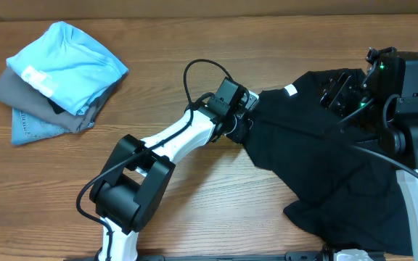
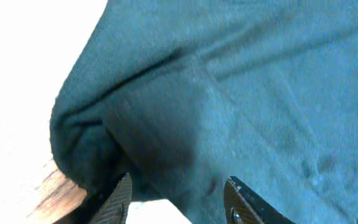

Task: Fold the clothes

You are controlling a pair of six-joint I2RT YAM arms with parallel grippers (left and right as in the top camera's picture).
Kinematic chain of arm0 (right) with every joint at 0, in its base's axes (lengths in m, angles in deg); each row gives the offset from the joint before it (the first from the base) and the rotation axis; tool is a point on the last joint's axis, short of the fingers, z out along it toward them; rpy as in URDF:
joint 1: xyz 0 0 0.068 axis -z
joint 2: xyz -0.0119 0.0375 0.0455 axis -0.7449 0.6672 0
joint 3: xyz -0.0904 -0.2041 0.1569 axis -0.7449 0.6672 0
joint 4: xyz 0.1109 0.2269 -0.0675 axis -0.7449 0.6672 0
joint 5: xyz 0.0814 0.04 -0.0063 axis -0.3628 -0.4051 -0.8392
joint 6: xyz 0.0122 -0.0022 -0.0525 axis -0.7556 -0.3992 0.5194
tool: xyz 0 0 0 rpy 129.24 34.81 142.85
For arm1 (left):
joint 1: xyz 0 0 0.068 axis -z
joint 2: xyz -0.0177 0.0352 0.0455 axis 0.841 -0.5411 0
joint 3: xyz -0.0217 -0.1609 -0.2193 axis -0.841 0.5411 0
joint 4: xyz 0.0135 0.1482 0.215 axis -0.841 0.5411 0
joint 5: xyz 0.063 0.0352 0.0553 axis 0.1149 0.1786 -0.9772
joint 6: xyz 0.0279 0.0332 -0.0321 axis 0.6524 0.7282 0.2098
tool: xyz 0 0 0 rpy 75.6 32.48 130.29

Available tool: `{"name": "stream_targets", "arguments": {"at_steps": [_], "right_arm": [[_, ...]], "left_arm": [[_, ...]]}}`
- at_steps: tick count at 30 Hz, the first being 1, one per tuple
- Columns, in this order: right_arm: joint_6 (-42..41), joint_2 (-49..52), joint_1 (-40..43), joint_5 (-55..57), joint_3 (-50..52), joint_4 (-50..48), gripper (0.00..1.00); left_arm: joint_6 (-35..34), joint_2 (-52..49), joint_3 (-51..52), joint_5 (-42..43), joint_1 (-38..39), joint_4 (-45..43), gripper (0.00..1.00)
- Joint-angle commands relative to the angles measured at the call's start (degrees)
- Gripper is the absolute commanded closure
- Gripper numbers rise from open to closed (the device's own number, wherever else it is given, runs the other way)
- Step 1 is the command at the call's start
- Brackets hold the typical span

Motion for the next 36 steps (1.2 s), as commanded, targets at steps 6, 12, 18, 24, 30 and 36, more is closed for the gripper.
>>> {"name": "stream_targets", "arguments": {"at_steps": [6,12,18,24,30,36], "right_arm": [[-0.02,-0.63,0.26,0.79,-0.74,0.59,0.42],[-0.02,-0.66,0.26,0.79,-0.74,1.2,0.42],[1.55,-0.66,0.26,2.12,-0.74,2.73,0.42],[1.66,-0.66,0.26,4.92,-0.74,3.43,0.42],[1.62,-0.66,0.26,5.95,-0.74,1.95,0.42],[1.62,-0.59,0.26,6.6,-0.74,0.79,0.38]], "left_arm": [[-1.36,-3.17,-0.55,-1.36,1.25,-0.22,0.53],[-1.29,-3.91,-0.55,-1.09,1.25,-0.15,0.66],[-5.7,-3.04,-2.75,-7.63,-1.36,8.0,0.96],[-9.09,-0.46,-11.3,-24.02,-9.57,32.24,0.96],[-9.07,0.2,-17.31,-26.38,-20.9,48.96,0.96],[-9.31,0.2,-17.44,-25.59,-29.49,60.13,0.96]]}}
